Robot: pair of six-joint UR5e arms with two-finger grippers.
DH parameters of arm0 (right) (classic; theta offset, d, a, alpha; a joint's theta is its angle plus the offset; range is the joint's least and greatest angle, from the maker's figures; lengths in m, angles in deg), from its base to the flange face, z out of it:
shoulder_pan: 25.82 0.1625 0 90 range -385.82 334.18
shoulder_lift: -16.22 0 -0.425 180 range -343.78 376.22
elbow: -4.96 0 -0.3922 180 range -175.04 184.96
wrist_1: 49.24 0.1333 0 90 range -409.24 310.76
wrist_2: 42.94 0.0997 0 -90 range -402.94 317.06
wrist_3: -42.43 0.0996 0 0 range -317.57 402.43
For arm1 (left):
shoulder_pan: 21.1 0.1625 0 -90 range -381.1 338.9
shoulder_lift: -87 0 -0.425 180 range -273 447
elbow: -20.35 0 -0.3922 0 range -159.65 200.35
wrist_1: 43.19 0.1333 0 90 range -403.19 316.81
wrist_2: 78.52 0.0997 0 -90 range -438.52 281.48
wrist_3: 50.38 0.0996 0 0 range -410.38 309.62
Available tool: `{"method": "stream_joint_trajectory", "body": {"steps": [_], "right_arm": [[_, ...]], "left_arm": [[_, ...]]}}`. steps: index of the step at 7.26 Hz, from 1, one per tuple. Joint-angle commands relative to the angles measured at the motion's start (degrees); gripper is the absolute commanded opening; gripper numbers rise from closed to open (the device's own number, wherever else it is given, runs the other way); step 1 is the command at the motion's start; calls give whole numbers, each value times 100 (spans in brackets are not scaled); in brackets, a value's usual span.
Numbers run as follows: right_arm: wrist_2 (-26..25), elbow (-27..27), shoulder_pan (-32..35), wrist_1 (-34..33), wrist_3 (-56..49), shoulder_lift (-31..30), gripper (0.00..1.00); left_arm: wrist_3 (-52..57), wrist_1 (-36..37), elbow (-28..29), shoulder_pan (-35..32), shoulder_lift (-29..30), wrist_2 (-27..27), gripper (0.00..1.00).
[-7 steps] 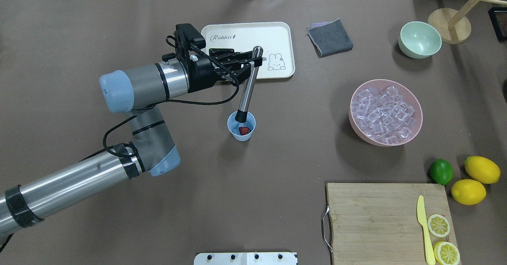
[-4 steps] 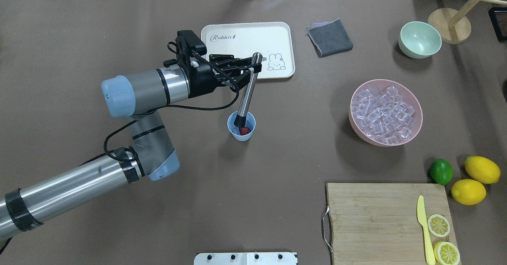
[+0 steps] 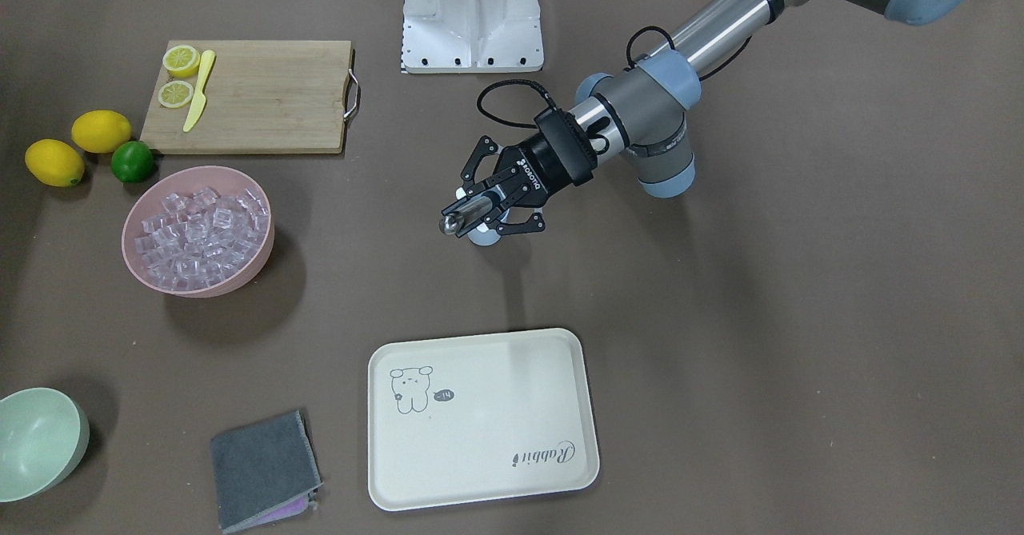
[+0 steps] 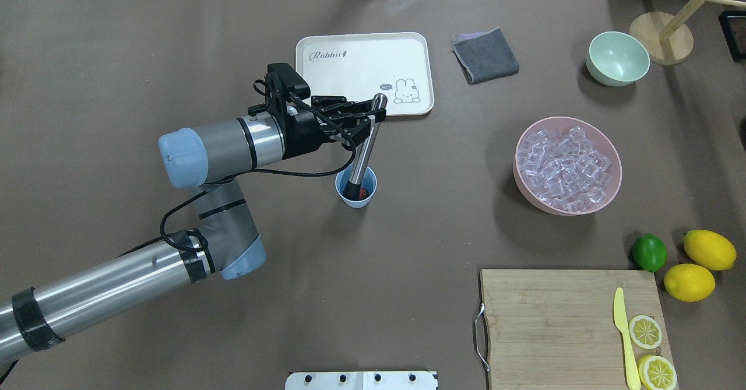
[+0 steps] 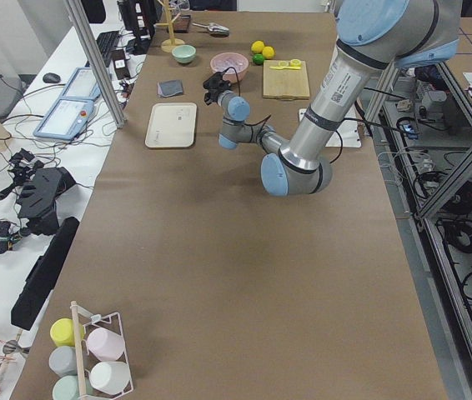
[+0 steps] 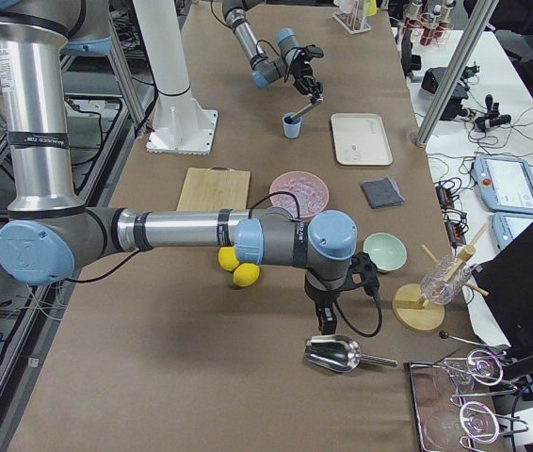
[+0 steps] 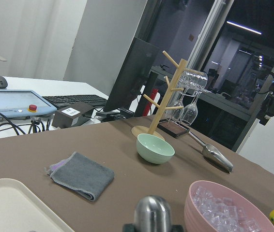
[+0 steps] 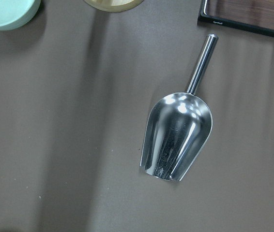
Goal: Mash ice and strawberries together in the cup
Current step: 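Press and stir the pestle in the cup with the left gripper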
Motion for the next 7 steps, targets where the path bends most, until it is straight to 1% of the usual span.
{"method": "stream_joint_trajectory", "body": {"steps": [1, 2, 4, 5, 6, 7], "right_arm": [[0, -2, 0, 0, -1, 0, 99], [0, -2, 0, 0, -1, 0, 99], [9, -19, 0, 0, -1, -18, 99], [9, -19, 9, 0, -1, -18, 99], [0, -19, 0, 0, -1, -18, 99], [0, -11, 0, 0, -1, -18, 99]], "left_arm": [[1, 0, -2, -3, 28, 19, 0], [-25, 0, -37, -73, 71, 19, 0], [-105, 0, -282, -388, 54, -60, 0], [-253, 0, -406, -572, 2, -277, 0], [-437, 148, -624, -844, -268, -671, 0], [-465, 646, -992, -1212, -628, -1215, 0]]}}
